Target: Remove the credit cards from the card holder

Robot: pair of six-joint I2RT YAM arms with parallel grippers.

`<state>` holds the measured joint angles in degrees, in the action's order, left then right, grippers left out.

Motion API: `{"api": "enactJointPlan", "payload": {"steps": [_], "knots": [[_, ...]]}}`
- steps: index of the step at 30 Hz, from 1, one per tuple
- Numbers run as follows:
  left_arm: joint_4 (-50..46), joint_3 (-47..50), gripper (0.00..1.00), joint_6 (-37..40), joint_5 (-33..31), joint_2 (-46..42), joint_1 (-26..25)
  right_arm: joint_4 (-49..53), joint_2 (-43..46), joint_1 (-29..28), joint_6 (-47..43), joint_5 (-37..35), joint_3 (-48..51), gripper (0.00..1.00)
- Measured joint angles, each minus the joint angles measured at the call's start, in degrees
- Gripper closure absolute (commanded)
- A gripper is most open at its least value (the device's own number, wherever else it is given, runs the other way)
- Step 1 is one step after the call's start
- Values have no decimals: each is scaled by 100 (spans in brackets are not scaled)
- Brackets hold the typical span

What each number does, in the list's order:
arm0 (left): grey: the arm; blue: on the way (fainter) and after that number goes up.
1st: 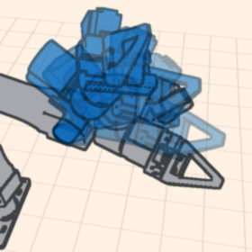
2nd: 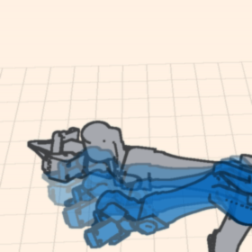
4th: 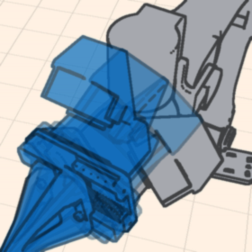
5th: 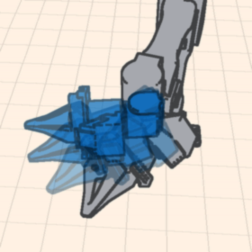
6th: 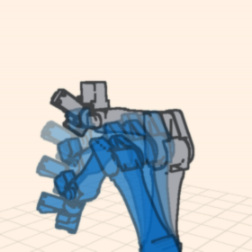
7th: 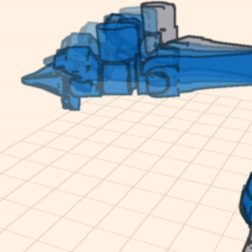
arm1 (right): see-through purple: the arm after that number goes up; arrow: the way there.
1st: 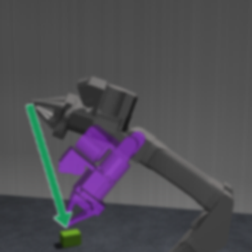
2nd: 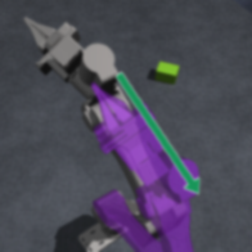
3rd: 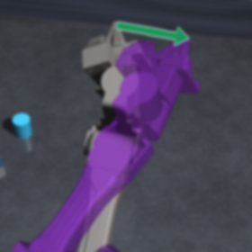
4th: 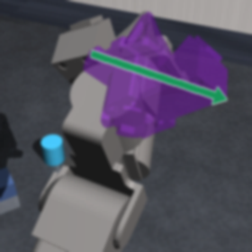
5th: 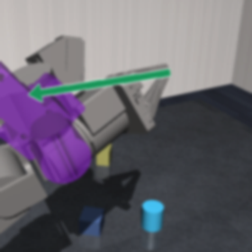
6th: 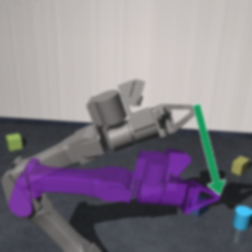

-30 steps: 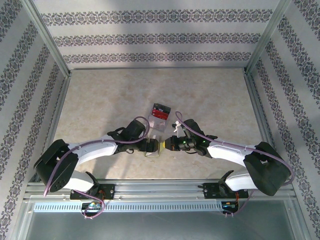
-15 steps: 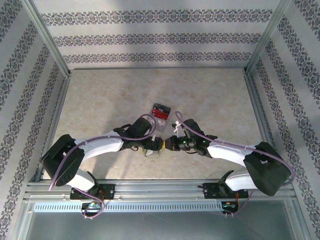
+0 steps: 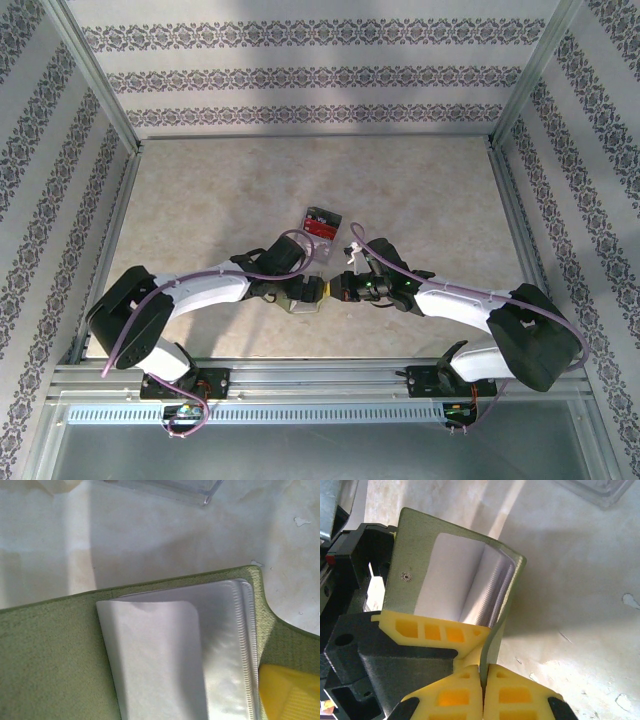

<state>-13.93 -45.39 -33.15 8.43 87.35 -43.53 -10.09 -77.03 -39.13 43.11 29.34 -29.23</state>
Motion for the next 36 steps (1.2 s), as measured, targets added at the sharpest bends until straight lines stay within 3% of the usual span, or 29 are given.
{"api": "enactJointPlan", "payload": {"steps": [13,26,36], "knots": [[-376,0,1,22,-323,-269,4,50,0,2,-68,-22,0,100],[-103,4,0,24,138,-297,11,61,0,2,-107,-20,0,100],[-90,0,0,85,74,20,9,63,0,2,-107,-22,0,100]]}}
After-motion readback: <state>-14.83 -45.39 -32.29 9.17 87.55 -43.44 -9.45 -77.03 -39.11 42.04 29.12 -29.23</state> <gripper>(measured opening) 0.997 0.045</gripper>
